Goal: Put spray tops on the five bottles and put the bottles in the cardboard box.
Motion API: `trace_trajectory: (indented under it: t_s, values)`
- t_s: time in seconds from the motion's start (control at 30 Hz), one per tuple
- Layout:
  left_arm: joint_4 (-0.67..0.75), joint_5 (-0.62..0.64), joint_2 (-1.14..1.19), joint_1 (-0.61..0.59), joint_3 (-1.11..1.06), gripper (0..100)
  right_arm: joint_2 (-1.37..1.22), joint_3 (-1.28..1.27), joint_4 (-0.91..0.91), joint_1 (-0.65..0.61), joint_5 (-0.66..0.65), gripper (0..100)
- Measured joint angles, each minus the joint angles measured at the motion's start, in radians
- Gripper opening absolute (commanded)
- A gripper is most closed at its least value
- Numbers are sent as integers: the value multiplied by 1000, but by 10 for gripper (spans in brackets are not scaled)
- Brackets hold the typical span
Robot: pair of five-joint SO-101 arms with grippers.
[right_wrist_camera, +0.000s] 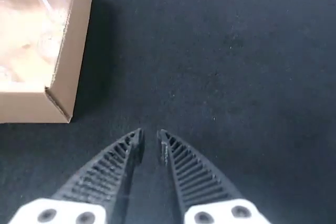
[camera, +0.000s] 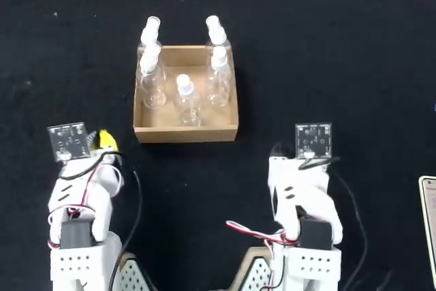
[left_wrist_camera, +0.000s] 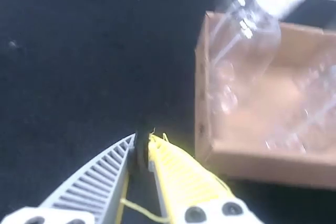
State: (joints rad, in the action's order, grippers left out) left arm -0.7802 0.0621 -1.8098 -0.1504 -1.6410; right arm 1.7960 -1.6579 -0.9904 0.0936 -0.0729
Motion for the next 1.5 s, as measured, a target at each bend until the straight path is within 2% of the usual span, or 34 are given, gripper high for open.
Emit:
trace_trajectory:
  t_s: [0.1, 0.27, 0.43, 0.53, 0.63, 0.93, 1.07, 1.13, 1.27, 1.5]
  values:
    - [-37, 0, 0, 8, 15, 29, 2, 0, -98, 0, 0, 11]
    - [-23, -15, 0, 25, 23, 29, 2, -28, -164, 3, 0, 11]
    - [-26, -150, 0, 25, 23, 30, 2, -29, -290, 2, 0, 11]
    - [-87, -221, 0, 18, 21, 30, 2, -29, -304, 2, 0, 11]
    - [-157, -241, 3, 17, -28, 30, 2, -29, -307, 2, 0, 11]
    - [-453, -239, 0, 14, -31, 29, 2, -29, -307, 2, 0, 11]
    - [-483, -236, 2, 14, -23, 29, 2, -29, -307, 2, 0, 11]
    - [-471, -181, 2, 14, -29, 30, 2, -29, -307, 2, 0, 11]
    - [-460, 63, 0, 12, -35, 30, 2, -29, -307, 2, -2, 11]
    - [-474, -75, 2, 14, -37, 30, 2, -29, -307, 2, -2, 11]
